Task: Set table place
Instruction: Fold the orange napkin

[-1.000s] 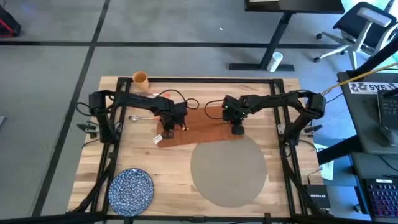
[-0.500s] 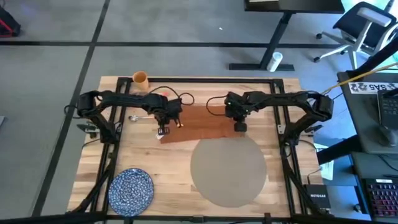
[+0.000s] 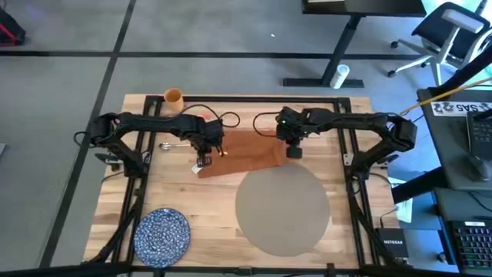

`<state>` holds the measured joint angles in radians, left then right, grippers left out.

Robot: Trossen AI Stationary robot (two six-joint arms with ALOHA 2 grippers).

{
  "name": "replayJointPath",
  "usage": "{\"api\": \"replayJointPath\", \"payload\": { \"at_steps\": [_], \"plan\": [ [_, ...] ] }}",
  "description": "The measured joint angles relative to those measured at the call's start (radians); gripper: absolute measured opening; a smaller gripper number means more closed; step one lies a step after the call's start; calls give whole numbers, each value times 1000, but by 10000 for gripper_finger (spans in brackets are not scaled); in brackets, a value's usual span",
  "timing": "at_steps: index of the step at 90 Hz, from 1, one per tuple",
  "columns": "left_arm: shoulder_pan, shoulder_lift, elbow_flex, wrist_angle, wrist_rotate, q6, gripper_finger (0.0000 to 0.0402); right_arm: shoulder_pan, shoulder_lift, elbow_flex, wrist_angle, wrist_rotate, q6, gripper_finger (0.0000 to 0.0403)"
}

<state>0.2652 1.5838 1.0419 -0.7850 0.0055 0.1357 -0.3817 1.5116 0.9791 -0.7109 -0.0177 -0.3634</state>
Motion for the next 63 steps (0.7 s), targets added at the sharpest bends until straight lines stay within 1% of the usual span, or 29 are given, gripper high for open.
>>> {"api": "replayJointPath", "payload": {
  "at_steps": [5,20,40,53,63],
  "plan": [
    [-3,2,-1,23,27,0,11,0,0,0,-1,0,0,0],
    [-3,39,-2,34,30,2,57,0,0,1,-5,0,0,0],
    [-3,123,-2,40,-4,10,121,0,0,1,-5,-1,-1,0],
    [-1,143,-3,47,-62,9,151,0,0,1,-11,-10,-1,0],
    [7,143,-3,65,-68,9,169,0,0,1,-16,-12,-1,0]
  ]
}}
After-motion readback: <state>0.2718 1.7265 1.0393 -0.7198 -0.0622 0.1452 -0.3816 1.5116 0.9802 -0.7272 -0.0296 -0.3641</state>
